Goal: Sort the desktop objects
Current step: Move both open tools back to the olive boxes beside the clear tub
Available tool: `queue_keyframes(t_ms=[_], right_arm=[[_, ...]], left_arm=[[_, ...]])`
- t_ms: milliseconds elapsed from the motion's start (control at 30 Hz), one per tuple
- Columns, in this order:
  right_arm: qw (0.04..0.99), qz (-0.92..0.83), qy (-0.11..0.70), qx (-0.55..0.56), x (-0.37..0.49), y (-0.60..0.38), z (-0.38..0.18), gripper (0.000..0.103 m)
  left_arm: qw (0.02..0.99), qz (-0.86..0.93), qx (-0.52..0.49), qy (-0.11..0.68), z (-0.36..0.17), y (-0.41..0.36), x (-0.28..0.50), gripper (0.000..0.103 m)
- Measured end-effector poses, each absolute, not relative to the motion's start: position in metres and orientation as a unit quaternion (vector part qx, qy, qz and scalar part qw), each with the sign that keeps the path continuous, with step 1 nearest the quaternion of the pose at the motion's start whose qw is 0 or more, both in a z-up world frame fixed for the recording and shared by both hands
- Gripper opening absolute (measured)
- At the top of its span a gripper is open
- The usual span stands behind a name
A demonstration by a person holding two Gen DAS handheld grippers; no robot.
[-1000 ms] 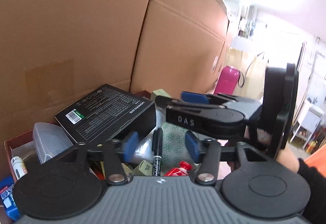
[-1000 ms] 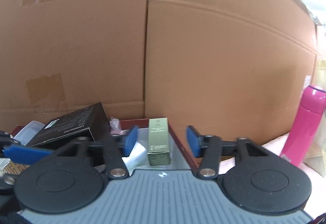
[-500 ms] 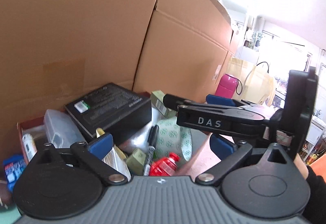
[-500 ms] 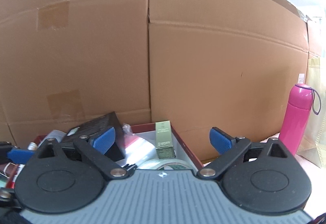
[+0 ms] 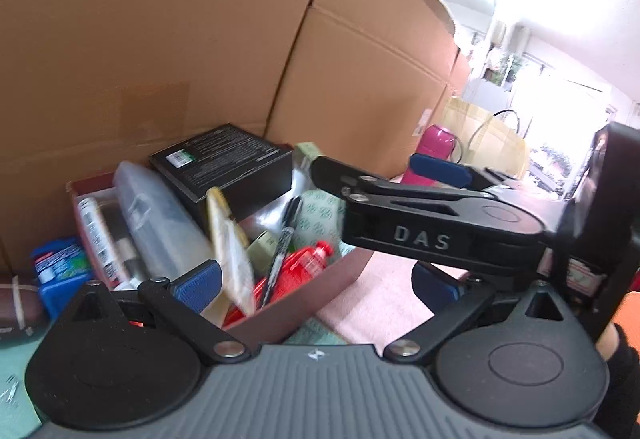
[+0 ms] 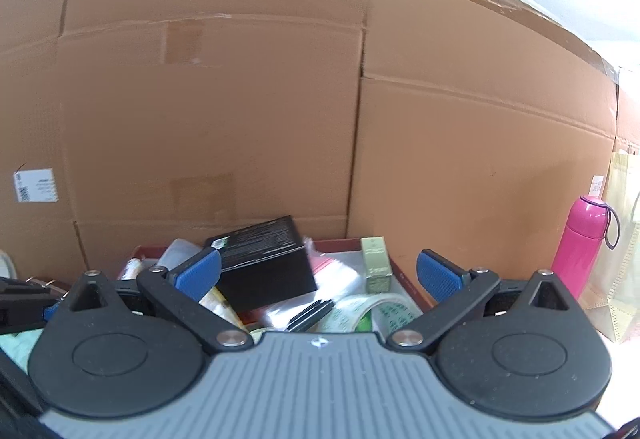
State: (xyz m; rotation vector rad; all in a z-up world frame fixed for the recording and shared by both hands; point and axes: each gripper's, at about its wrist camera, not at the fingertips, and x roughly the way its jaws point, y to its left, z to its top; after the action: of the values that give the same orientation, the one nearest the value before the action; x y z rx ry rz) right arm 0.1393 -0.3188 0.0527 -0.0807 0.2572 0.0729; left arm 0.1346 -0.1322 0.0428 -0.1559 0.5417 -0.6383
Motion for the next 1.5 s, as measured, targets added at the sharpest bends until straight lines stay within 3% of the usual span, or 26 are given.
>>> queue_keyframes(t_ms=[233,867,1200,1500], right_arm=[[0.99,0.049,0.125,-0.033,0.108,-0.294,0.046,0.101],[0.973,0.157,0.16,-0.05,0.061,-0.192,0.005,0.101],[0.95,0.237,0.19,-0.07,0.062,-0.129,-0.013,0.101],[0.932,0.264,0.226,-0.098,0.077,-0.089,-0.036,0.101]], left_arm=[[0.926,-0.266,-0.087,0.253,0.035,-0.103,0.103,0.103],[0.926,-0.1,-0.182,0.316,-0.03,0.04,0.038,0.103],[0.932,-0.025,-0.233,0.276,-0.026,0.117,0.017,0.103],[0.93,-0.047,-0.239,0.275,-0.026,0.129,0.03,0.102]])
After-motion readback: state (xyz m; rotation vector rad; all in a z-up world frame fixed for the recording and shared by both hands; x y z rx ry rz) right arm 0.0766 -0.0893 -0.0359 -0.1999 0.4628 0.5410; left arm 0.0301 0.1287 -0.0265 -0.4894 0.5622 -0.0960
